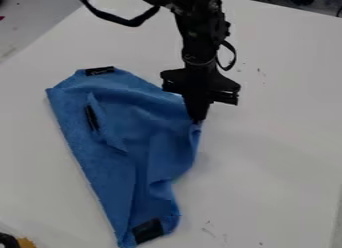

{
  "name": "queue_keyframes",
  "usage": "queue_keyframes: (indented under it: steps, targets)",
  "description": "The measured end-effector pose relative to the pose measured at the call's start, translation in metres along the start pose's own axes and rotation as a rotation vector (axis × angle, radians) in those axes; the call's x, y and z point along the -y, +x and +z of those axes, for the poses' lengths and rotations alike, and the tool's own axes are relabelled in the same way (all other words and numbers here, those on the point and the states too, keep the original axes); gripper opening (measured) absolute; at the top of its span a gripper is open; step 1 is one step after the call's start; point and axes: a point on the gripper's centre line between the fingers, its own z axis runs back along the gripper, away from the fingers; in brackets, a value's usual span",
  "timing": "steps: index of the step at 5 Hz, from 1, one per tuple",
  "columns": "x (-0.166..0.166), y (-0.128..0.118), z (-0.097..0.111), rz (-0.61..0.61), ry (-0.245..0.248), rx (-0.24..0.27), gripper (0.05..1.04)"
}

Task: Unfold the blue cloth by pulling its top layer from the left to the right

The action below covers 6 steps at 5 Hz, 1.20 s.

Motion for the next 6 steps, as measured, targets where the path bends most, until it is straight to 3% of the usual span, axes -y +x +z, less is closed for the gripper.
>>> queue_keyframes:
  steps: [3,4,6]
  targets:
    - [0.011,0.018,-0.021,0.003,-0.017,-0.037,0.076]
    - [0.013,0.022,-0.027,0.095,-0.020,-0.053,0.229]
    - [0.027,0.022,-0.021,0.120,-0.048,-0.081,0.804]
